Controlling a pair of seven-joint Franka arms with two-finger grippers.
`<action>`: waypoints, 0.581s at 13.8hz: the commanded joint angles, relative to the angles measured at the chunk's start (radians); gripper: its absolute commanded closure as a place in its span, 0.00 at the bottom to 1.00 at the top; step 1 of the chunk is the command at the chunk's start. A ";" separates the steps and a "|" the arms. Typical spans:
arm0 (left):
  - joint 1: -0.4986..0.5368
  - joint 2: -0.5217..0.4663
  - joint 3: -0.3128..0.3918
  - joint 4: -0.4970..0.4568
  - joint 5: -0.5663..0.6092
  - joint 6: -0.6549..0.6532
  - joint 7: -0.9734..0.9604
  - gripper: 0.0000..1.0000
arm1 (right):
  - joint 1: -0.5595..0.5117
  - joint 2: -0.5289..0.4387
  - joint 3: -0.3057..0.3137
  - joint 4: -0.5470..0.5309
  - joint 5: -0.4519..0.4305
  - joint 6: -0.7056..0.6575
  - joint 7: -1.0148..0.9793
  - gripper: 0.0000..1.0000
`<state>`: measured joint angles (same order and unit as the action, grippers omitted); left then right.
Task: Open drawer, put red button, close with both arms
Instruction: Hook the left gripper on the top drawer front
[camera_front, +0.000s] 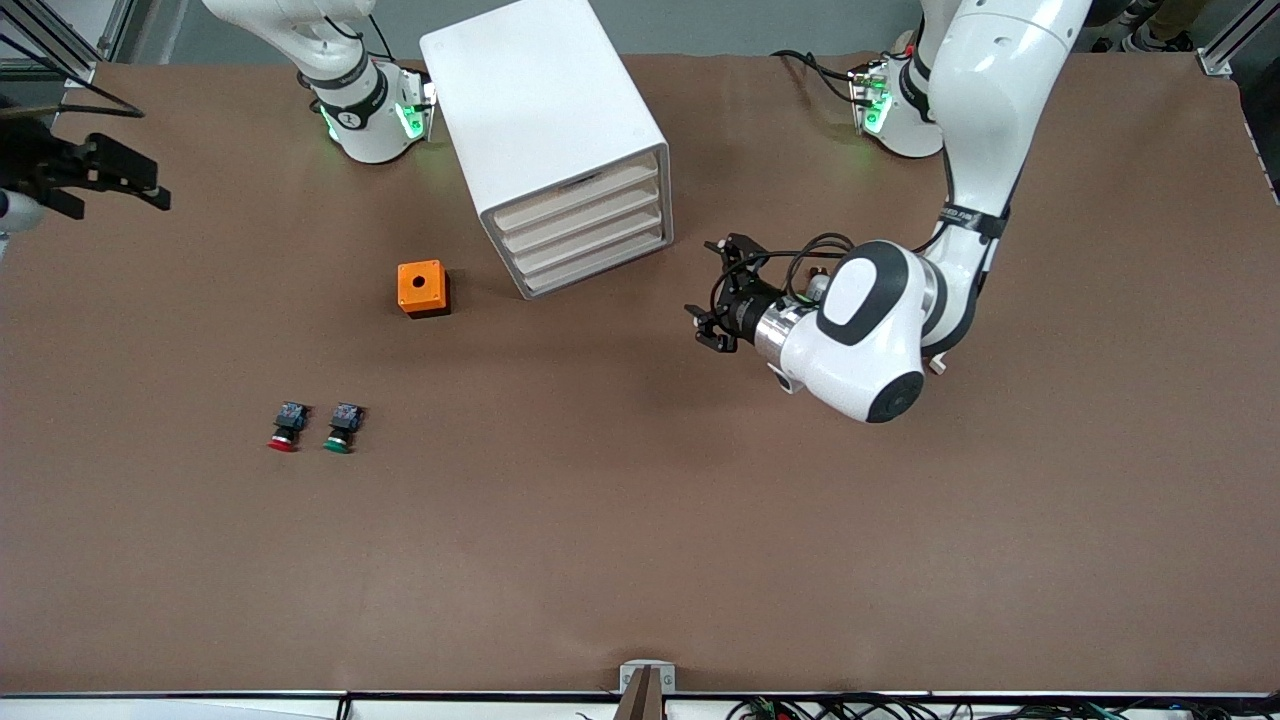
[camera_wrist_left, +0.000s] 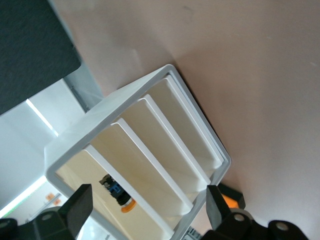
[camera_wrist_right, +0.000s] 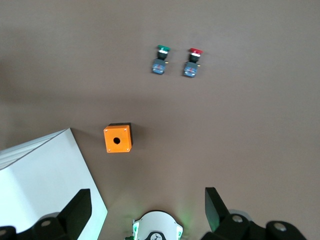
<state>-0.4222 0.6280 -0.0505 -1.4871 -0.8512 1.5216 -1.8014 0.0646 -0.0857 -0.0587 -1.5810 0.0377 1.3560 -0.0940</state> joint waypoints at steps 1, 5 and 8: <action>-0.012 0.062 0.001 0.021 -0.029 -0.020 -0.091 0.00 | 0.009 0.027 -0.006 0.015 -0.018 0.035 -0.001 0.00; -0.053 0.093 0.001 0.021 -0.095 -0.021 -0.160 0.00 | -0.061 0.043 -0.010 0.038 -0.083 0.090 -0.016 0.00; -0.087 0.117 0.001 0.017 -0.118 -0.021 -0.211 0.00 | -0.120 0.160 -0.013 0.054 -0.099 0.178 -0.012 0.00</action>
<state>-0.4918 0.7239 -0.0514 -1.4868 -0.9429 1.5157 -1.9720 -0.0261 -0.0343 -0.0803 -1.5756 -0.0349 1.5091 -0.1002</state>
